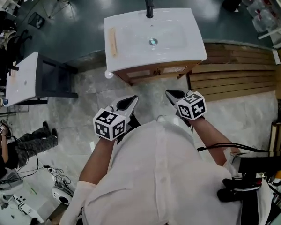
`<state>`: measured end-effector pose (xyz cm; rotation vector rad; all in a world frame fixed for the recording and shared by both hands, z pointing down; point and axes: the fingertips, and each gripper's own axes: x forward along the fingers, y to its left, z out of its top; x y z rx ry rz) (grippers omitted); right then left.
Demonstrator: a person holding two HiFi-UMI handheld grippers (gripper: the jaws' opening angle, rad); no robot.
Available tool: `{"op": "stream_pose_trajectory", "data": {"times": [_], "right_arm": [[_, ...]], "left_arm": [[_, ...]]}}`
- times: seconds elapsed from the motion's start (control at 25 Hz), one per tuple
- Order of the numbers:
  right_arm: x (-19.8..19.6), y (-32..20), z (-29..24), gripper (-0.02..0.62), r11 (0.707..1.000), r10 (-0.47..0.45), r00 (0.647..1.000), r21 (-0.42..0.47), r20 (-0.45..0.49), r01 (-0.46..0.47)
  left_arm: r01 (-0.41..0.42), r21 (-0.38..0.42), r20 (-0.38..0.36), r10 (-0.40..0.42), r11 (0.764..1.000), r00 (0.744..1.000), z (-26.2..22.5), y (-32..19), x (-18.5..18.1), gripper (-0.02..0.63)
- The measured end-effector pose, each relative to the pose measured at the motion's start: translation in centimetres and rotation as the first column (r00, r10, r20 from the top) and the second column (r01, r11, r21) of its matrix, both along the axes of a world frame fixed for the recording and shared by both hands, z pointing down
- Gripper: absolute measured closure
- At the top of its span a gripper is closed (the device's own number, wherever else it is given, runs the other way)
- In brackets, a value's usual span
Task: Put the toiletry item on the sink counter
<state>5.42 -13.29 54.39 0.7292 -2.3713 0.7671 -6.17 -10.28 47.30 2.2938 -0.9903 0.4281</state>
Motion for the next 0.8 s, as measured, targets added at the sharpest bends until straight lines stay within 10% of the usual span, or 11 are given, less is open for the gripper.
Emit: {"op": "stream_pose_trajectory", "data": {"times": [0.8], "right_arm": [[3.8,7.3,-4.5,0.591,0.991,-0.103,0.994,0.091,0.045,0.099]], "left_arm": [[-0.024,0.012,0.038,0.024,1.000,0.999,-1.0,5.7,7.4,0.607]]}}
